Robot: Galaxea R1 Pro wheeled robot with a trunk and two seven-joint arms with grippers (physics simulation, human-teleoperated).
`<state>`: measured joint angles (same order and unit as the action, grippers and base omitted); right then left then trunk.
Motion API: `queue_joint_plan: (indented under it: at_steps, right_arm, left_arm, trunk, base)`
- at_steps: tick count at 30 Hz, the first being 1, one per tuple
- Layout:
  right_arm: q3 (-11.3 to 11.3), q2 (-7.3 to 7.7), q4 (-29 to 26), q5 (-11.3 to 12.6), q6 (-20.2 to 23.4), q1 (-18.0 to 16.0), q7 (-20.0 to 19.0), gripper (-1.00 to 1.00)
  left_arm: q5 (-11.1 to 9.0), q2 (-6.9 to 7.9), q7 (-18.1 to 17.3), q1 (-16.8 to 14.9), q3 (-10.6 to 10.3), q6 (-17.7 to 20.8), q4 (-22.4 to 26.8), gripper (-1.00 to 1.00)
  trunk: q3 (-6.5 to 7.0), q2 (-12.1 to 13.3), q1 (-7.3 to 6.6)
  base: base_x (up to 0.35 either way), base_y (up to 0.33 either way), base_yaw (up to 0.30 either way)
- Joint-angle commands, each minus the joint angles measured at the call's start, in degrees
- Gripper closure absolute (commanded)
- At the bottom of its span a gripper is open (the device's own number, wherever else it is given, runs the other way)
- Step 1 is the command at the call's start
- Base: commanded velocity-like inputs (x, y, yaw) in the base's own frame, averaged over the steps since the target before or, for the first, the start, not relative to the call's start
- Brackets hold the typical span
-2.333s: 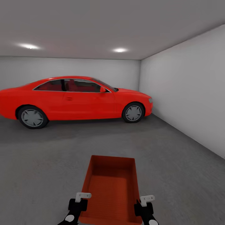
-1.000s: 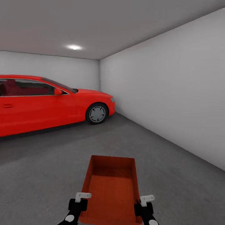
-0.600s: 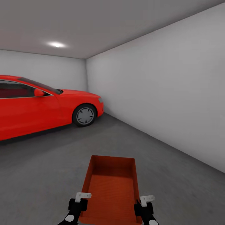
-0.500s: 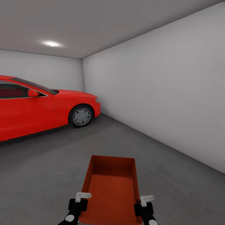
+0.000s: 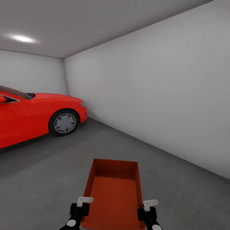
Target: Move the two storage containers from the living room to the garage. In the garage, place one container on the floor and stack the other container on top of it (either order is fine).
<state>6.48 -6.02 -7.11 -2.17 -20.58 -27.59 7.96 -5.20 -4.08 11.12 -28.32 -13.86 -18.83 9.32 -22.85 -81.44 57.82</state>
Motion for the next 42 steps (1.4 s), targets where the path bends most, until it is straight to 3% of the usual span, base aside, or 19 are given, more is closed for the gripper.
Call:
queue_joint_plan:
  at_steps: [1,18,42]
  right_arm:
    - [0.3,-0.04,0.0,-0.7,0.1,0.0,0.6,1.0]
    - [0.3,-0.04,0.0,-0.7,0.1,0.0,0.6,1.0]
    - [0.3,-0.04,0.0,-0.7,0.1,0.0,0.6,1.0]
  left_arm:
    - [-2.3,-0.31,0.5,-0.1,2.5,-0.1,1.0,1.0]
    - [-2.3,-0.31,0.5,-0.1,2.5,-0.1,1.0,1.0]
    - [-2.3,-0.26,0.5,-0.1,2.5,-0.1,1.0,1.0]
  trunk:
    - [-0.07,0.0,0.03]
    - [-0.07,0.0,0.03]
    - [-0.07,0.0,0.03]
  base:
    - [0.339,0.0,-0.3]
    - [0.318,0.045,-0.3]
    - [0.013,0.001,-0.3]
